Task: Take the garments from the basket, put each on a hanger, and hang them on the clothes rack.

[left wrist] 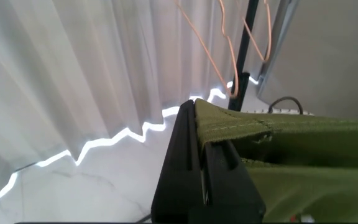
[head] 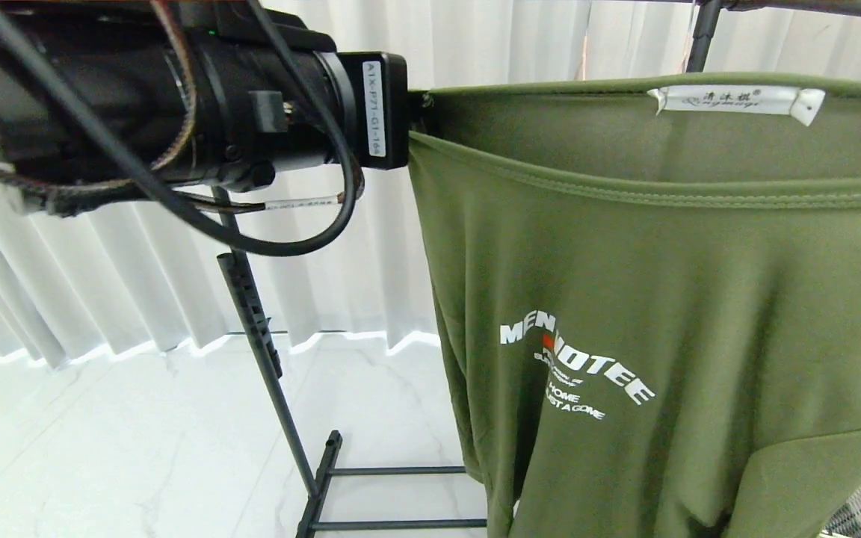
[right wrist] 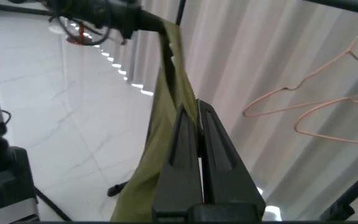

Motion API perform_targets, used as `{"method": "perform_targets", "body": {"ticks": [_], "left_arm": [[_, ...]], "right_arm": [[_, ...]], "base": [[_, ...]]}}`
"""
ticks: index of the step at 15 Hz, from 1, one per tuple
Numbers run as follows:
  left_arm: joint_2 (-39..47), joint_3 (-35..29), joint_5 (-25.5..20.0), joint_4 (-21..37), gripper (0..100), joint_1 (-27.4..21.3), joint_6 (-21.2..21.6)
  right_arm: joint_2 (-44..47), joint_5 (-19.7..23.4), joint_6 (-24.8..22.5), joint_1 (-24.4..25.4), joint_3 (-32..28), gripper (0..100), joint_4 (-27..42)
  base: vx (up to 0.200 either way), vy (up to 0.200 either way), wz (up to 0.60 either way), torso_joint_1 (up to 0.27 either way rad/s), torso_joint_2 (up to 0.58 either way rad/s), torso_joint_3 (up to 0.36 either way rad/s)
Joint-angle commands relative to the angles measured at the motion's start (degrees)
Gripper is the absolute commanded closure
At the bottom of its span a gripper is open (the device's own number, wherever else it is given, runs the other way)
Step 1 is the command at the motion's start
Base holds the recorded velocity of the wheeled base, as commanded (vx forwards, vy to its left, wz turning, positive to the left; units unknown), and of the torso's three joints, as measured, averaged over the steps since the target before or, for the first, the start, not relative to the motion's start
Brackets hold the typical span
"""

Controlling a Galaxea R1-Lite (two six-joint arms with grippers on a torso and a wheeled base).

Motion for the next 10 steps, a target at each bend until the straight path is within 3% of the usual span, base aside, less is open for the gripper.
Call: {"method": "perform_targets", "body": {"ticks": [1,6,10], "left_arm": [[-9.03,7.7,-0.27,0.04,100,-0.68,-0.44],[-26.34,20.18,-0.19,1.01,100,-1.73,0.0],[-31.18,22.99,-0.1,1.1,100,-9.12,0.53]], "right_arm": [[1.72,0.05,0.01,-2.15,-0.3,100,-0.79],[17.1,0.05,0.36,-4.44,-4.61,100,-14.33],[22.29,0.4,0.36,-3.56,-7.07,100,-17.75]], "base": [[0.0,0.0,0.0,0.0,0.0,0.0],[0.0,0.0,0.0,0.0,0.0,0.0],[0.0,0.0,0.0,0.0,0.0,0.0]]}}
